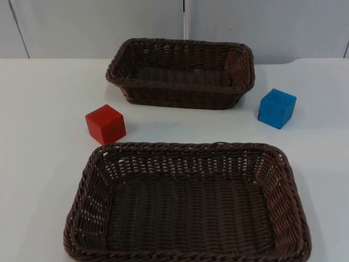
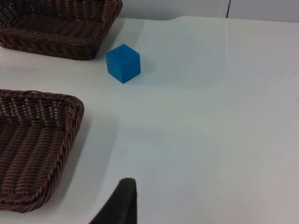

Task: Pick up one cube with the left hand and place it into the upper basket. Pick up one cube with the right hand and place it into the lower basket.

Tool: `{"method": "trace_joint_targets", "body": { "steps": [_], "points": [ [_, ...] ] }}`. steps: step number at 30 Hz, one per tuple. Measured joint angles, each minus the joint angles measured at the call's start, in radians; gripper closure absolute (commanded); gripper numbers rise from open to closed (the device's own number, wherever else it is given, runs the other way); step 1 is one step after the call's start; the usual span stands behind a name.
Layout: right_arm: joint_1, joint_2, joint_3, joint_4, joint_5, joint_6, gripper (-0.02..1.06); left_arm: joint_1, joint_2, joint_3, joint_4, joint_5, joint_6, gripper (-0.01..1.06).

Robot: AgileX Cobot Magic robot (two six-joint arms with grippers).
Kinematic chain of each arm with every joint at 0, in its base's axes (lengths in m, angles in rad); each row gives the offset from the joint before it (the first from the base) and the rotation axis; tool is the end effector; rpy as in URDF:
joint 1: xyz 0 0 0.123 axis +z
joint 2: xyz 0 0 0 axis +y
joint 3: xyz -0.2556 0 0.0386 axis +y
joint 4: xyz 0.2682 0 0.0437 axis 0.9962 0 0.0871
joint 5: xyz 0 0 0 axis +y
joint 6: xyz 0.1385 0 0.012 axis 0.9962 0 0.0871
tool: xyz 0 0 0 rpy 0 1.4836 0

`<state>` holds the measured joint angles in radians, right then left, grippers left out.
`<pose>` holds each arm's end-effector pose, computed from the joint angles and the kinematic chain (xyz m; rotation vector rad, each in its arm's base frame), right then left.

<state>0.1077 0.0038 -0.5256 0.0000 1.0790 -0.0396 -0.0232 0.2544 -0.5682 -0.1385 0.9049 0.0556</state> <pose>0.0787 0.0085 0.2711 -0.1502 2.0355 0.0426 0.1248 -0.0180 0.2828 0.0595 2.0691 -0.1455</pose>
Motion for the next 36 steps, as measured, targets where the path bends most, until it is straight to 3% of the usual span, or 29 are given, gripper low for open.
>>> {"method": "trace_joint_targets", "body": {
  "steps": [9,31,36],
  "points": [
    [0.000,0.000,0.000,0.000,0.000,0.000,-0.01,0.000,0.167,0.000,-0.029,-0.098,0.049,0.00],
    [0.000,0.000,0.000,0.000,0.000,0.000,-0.01,0.000,0.648,-0.106,-0.465,-0.253,0.473,0.00],
    [0.000,0.000,0.000,0.000,0.000,0.000,-0.01,0.000,0.745,-0.140,-0.493,-0.276,0.528,0.00]
  ]
}}
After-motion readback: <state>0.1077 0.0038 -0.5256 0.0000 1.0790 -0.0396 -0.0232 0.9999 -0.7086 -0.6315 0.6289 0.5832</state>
